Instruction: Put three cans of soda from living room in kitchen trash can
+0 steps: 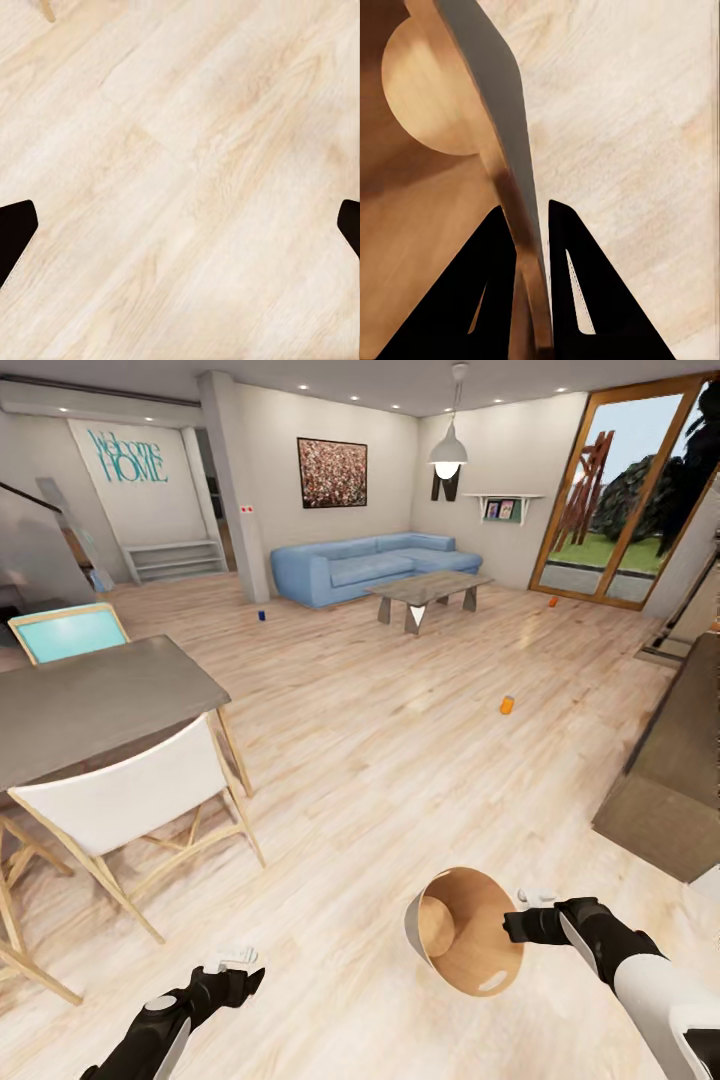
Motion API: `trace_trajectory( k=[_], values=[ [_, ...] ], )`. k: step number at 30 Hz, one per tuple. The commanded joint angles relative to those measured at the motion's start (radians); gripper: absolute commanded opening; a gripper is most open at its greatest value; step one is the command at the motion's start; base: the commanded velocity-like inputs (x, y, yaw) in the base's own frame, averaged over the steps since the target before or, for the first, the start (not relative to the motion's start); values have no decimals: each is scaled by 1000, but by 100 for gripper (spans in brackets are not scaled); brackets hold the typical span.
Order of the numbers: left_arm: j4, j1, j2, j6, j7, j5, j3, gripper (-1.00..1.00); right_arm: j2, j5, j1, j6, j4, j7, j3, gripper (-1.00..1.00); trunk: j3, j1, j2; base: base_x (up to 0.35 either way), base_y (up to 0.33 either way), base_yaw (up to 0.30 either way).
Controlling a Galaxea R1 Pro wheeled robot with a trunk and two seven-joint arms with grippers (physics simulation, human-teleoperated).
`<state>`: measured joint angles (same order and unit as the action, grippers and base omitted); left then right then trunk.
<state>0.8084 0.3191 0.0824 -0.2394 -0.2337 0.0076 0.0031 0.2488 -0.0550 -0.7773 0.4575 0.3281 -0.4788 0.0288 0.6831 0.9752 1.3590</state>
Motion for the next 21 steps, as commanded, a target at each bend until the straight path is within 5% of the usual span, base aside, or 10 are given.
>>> trace_trajectory(
  k=[1,21],
  values=[
    [0,0,0,0,0,0,0,100,0,15,0,3,1,-4,-4,-100,0,0,0,323,0,-180],
    [0,0,0,-1,-1,0,0,100,0,16,0,1,0,-4,-5,-100,0,0,0,323,0,-219]
  ],
)
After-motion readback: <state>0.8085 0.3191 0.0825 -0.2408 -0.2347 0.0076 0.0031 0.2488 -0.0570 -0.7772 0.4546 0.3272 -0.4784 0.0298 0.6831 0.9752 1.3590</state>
